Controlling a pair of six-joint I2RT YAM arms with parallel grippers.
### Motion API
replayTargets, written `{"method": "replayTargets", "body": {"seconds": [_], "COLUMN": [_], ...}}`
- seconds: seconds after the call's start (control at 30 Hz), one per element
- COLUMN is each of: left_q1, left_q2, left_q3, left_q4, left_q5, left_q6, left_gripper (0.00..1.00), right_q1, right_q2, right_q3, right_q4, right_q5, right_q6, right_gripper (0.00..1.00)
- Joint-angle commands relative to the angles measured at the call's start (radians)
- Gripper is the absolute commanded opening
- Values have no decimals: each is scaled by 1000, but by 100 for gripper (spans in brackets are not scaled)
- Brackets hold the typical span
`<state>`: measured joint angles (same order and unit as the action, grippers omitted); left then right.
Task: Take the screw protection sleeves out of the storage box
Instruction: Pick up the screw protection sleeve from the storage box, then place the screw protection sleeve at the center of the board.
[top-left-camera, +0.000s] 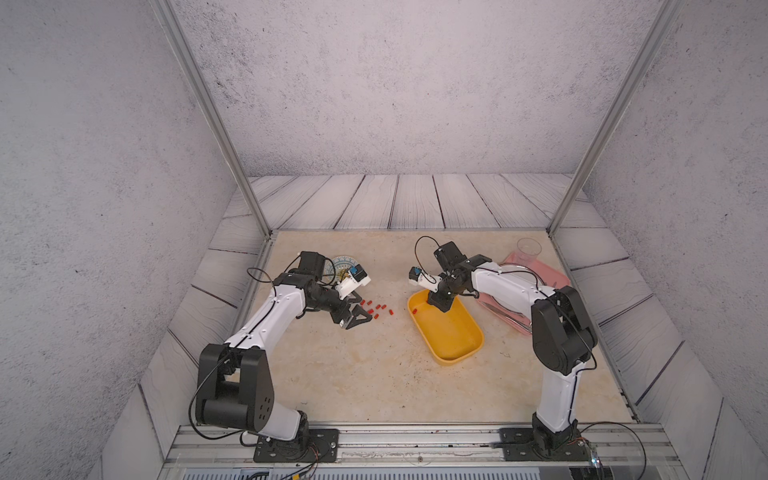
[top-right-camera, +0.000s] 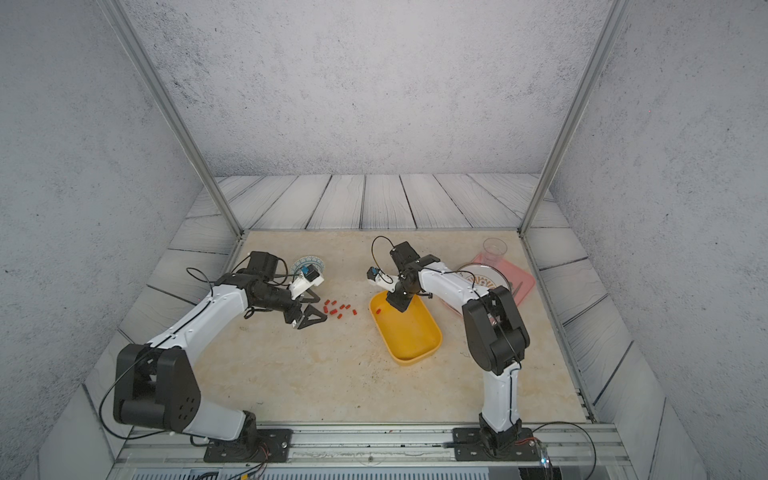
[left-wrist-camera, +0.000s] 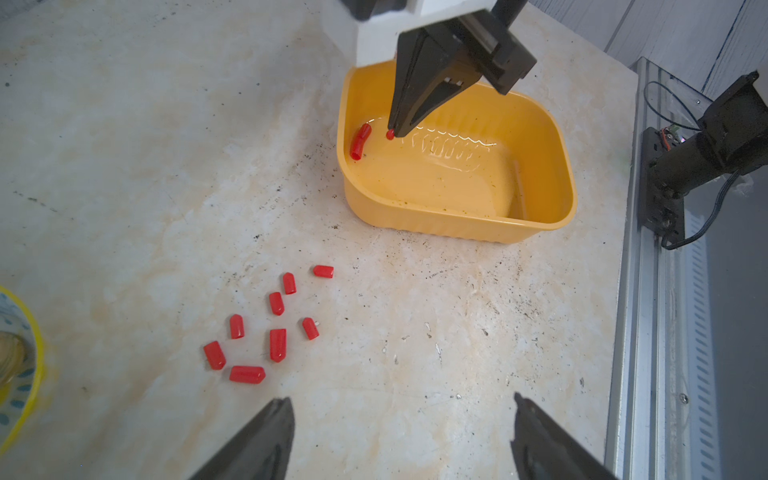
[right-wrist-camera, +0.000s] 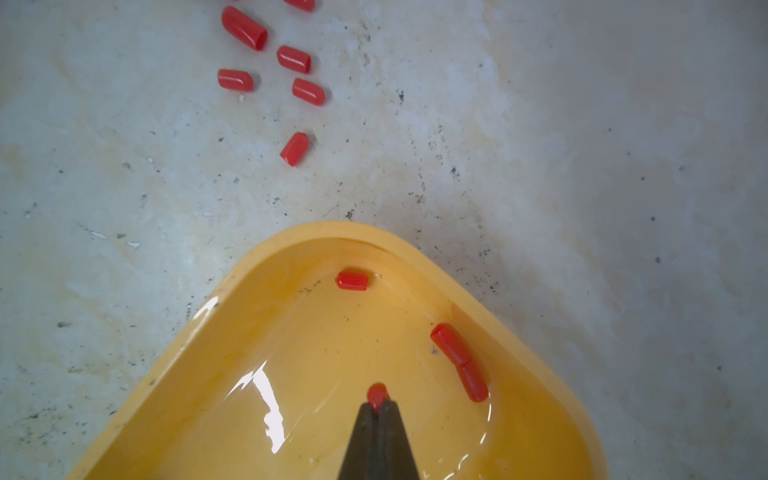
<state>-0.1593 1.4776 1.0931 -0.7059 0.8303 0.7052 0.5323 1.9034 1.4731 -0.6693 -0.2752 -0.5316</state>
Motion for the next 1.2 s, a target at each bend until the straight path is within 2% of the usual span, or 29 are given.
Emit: {"method": "replayTargets", "body": {"seconds": [0.0, 0.13, 0.37, 0.63, 0.97, 1.17], "left_q1": [-4, 12, 110, 182, 185, 185], "left_q2": [-19, -24, -81, -96, -111, -112], "left_q3": [8, 38, 14, 24, 17, 8], "left_q4": [-5, -51, -75, -87, -72, -63], "left_q5": [-17, -67, -83, -66, -62, -44], "left_q6": [-21, -9, 63, 69, 59, 60], "left_gripper": [86, 86, 88, 88, 88, 88], "right_q1": [-1, 35, 172, 273, 282, 282], "right_q2": [-100, -136, -34, 147, 339, 389], "right_q3": [-18, -14, 82, 190, 312, 349], "right_q4": [-64, -50, -11, 64, 59, 57], "right_q5": [-89, -215, -188, -49, 99, 106], "right_q6": [7, 73, 181, 279, 307, 299], "right_gripper": [0, 0, 0, 1, 2, 7]}}
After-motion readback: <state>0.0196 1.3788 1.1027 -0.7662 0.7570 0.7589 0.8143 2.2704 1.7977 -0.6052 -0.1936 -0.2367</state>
